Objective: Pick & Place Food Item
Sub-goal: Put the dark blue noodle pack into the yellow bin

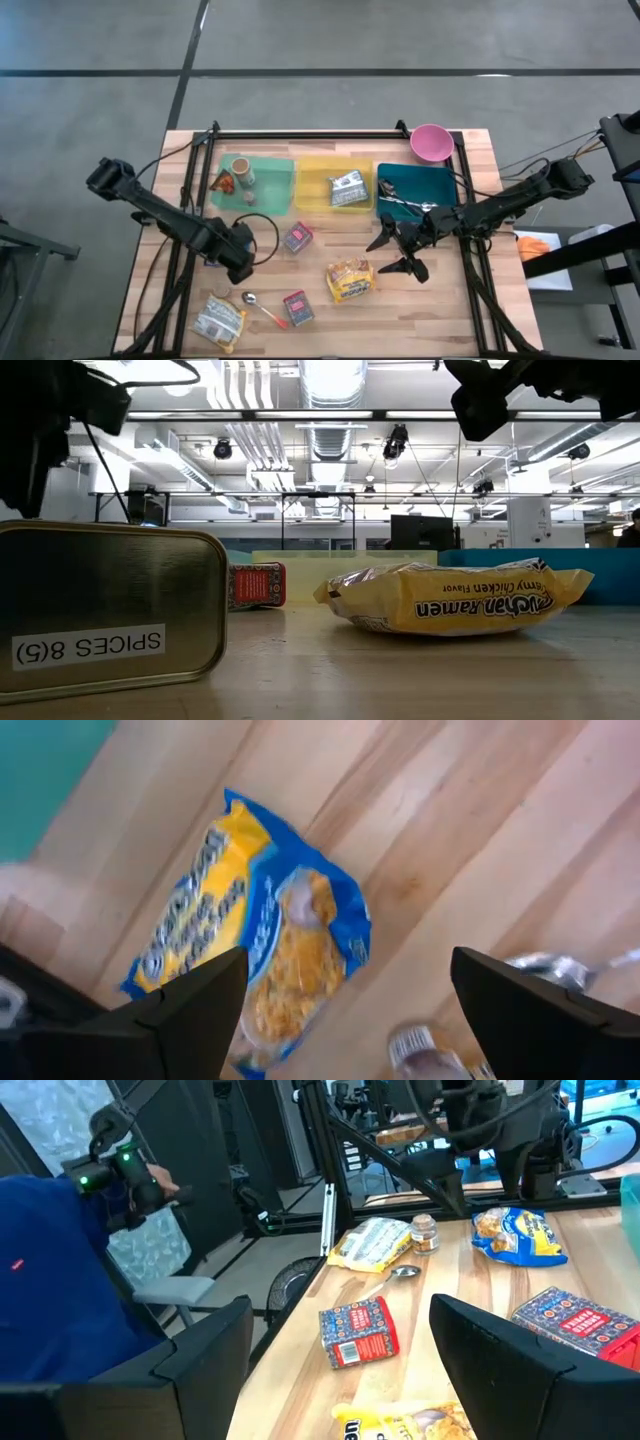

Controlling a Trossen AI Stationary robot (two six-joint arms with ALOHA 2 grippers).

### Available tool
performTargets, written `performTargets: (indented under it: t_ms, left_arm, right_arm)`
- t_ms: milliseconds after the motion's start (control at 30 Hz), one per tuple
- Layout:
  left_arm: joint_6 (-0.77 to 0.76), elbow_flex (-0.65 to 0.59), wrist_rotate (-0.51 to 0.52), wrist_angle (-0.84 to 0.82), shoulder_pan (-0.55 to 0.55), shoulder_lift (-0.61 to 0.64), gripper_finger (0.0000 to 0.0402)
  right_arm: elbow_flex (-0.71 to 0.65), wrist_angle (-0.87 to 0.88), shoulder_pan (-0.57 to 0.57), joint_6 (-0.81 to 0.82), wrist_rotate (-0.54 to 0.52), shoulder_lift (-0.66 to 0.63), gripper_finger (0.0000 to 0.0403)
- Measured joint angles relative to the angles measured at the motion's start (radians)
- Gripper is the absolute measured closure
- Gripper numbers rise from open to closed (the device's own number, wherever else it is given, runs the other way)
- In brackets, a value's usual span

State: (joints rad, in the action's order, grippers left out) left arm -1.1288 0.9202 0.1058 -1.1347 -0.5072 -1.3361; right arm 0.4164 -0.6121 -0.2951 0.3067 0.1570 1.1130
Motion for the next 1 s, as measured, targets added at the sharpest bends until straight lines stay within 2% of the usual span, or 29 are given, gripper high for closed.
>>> performTargets:
  t_ms: [133, 400, 1000]
  left_arm:
    - [0.056, -0.003, 0.021, 0.009, -0.013, -0.051, 0.0074]
    - [0.128, -0.003, 0.0, 0.016, -0.012, -0.146, 0.0121]
    - [0.121, -0.005, 0.03, 0.037, -0.01, -0.29, 0.0125]
  right_arm:
    - [0.0, 0.001, 0.0, 0.003, 0.0, 0.0, 0.0106]
    - [0.0, 0.003, 0.0, -0.001, 0.0, 0.0, 0.0106]
    - [0.0, 0.005, 0.0, 0.0, 0.0, 0.0, 0.0106]
